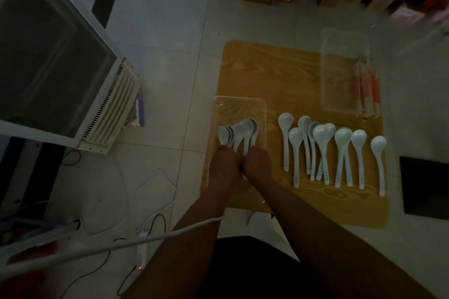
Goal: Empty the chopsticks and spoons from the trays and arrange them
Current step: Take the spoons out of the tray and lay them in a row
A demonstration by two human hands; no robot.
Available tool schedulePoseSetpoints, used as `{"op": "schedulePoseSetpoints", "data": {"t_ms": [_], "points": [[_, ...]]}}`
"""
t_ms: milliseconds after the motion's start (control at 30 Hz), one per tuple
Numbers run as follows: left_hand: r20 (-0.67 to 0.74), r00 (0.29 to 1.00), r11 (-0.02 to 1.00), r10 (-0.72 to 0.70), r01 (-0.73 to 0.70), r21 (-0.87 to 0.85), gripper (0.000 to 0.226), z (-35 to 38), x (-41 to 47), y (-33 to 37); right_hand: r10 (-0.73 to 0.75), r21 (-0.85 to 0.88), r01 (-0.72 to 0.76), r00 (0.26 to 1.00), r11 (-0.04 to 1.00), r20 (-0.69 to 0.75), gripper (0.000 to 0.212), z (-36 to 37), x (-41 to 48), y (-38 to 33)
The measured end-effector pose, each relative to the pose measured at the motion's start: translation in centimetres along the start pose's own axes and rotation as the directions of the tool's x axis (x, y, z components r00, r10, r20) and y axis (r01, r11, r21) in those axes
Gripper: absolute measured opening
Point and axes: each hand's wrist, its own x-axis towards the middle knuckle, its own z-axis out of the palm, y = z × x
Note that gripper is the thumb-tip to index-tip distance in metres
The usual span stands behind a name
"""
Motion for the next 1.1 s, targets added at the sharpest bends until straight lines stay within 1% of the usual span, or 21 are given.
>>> {"op": "schedulePoseSetpoints", "data": {"t_ms": [167, 267, 367, 467, 700, 767, 900, 1000, 1100], "points": [[0.008, 1.000, 0.999, -0.029, 0.029, 0.042, 0.017, 0.8, 0.7, -0.8, 0.024, -0.011, -0.024, 1.000, 1.000, -0.001, 0.015, 1.1, 0.8, -0.2], [-0.001, 0.999, 0.998, -0.036, 0.036, 0.060, 0.019, 1.1, 0.7, -0.8, 0.066, -0.004, -0.066, 0.998, 0.998, -0.017, 0.017, 1.6, 0.8, -0.2], [-0.038, 0.997, 0.998, -0.063, 0.063, 0.000, 0.020, 1.4, 0.9, -0.9, 0.070, 0.000, -0.070, 0.997, 0.998, -0.029, 0.018, 2.0, 0.9, 0.1], [-0.056, 0.997, 0.995, -0.060, 0.055, -0.084, 0.019, 1.9, 1.3, -1.1, 0.072, 0.023, -0.071, 0.996, 0.997, -0.049, 0.018, 1.8, 1.0, 0.2], [0.002, 0.999, 0.984, -0.033, 0.033, -0.178, 0.020, 2.9, 2.2, 0.7, 0.089, 0.051, -0.085, 0.992, 0.995, -0.087, 0.018, 0.4, 0.9, 2.0], [0.012, 0.999, 0.984, -0.037, 0.039, -0.177, 0.020, 3.4, 2.1, 1.7, 0.109, 0.071, -0.102, 0.989, 0.992, -0.101, 0.017, 0.0, 1.1, 2.9], [0.002, 1.000, 0.988, -0.022, 0.022, -0.155, 0.020, 4.1, 1.7, 3.1, 0.076, 0.069, -0.069, 0.992, 0.995, -0.103, 0.016, -1.4, 1.1, 4.3], [-0.006, 0.996, 0.987, -0.086, 0.085, -0.137, 0.020, 3.8, 1.4, 4.2, 0.050, 0.067, -0.044, 0.995, 0.997, -0.090, 0.017, -2.0, 1.3, 4.9], [-0.016, 0.994, 0.984, -0.113, 0.109, -0.137, 0.016, 3.4, 1.1, 5.2, 0.024, 0.089, -0.013, 0.992, 0.996, -0.123, 0.021, -2.7, 1.8, 5.6]]}}
